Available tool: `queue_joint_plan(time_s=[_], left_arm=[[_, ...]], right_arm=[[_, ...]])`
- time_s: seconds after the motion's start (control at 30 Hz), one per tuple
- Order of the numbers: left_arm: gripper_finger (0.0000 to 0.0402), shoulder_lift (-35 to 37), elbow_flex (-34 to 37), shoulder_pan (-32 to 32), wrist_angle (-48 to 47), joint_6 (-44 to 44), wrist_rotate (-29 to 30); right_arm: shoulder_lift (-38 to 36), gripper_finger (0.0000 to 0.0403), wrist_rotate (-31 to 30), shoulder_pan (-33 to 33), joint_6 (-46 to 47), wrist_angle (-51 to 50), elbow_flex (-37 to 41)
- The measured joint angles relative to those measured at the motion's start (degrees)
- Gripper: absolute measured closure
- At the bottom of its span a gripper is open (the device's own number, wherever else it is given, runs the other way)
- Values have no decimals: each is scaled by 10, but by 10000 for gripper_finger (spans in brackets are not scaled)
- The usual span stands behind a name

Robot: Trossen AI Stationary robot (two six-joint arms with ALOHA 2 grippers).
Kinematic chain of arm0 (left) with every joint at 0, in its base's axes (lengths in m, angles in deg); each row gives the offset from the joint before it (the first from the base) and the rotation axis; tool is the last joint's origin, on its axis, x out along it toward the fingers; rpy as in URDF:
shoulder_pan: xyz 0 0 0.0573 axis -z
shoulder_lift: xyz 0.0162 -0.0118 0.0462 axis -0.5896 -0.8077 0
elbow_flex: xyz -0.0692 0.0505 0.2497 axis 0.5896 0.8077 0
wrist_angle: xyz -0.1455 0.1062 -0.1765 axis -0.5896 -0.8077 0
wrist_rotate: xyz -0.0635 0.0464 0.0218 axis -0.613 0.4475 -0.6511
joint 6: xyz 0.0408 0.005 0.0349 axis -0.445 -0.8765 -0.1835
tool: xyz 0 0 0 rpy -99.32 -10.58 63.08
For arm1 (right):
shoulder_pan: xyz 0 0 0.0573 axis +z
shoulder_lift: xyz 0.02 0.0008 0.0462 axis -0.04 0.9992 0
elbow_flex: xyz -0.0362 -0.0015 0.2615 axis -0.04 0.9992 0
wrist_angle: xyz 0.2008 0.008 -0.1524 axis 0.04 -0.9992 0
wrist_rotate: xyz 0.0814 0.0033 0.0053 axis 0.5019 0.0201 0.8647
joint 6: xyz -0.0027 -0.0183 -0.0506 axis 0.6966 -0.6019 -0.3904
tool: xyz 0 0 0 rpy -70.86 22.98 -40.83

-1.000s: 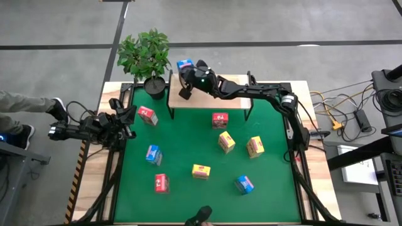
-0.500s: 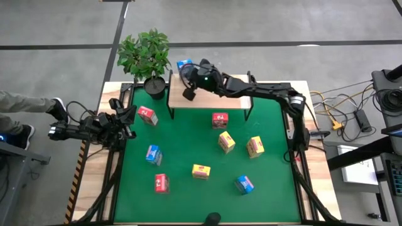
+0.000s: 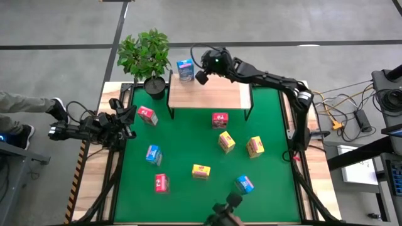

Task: Stack cereal on shelf
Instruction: Put the middle blue cereal box on the shelf

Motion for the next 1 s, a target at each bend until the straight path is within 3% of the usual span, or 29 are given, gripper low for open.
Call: queue_joint_plan(time_s=[0.43,0.7,1.0], left_arm=[[402,0,0,0,0,0,0],[402,0,0,0,0,0,0],[402,0,0,0,0,0,0]], right_arm=[[58,390,59,5,15,60,0],[57,390,57,33,1,60,0],[47,390,14,35,17,26,0]])
